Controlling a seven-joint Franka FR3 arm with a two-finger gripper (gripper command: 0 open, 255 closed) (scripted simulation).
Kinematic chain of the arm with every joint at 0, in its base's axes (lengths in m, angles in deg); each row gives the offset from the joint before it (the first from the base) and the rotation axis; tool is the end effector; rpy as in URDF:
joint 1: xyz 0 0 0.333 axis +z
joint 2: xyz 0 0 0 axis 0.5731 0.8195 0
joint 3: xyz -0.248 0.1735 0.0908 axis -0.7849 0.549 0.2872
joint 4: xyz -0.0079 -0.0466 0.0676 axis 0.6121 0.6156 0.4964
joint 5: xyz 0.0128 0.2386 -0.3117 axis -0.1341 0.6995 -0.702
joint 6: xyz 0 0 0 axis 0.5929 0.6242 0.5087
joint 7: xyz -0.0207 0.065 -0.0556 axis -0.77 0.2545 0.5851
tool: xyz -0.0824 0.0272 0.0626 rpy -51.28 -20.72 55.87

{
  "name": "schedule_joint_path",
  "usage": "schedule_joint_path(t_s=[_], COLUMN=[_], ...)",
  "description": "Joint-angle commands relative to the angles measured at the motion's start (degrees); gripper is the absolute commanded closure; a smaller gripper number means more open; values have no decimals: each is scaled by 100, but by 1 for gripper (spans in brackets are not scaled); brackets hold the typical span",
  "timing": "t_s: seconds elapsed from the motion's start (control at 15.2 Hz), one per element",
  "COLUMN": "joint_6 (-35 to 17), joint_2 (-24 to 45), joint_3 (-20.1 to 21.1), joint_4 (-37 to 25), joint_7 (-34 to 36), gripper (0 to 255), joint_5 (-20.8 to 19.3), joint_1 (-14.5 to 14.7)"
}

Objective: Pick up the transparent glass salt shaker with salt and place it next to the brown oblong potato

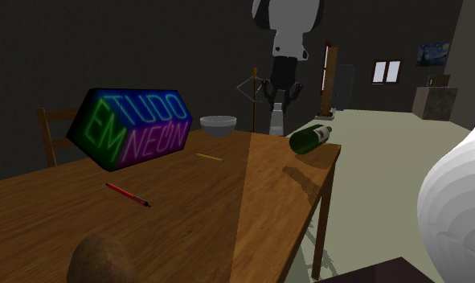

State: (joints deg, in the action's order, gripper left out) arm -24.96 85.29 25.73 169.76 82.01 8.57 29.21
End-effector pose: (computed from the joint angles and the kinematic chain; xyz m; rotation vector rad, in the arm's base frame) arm 0.6136 -0.1080 0.4743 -3.0029 0.4846 0.0147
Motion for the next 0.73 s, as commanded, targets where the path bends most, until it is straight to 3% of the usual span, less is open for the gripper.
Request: schedule_joint_path(t_s=[0.0, 0.66], joint_6=[153, 913], joint_2=[-7, -25], joint_3=[-4, -12], joint_4=[-144, -889], joint_7=[11, 83], gripper=[255, 255], joint_5=[-6, -26], joint_1=[-5, -19])
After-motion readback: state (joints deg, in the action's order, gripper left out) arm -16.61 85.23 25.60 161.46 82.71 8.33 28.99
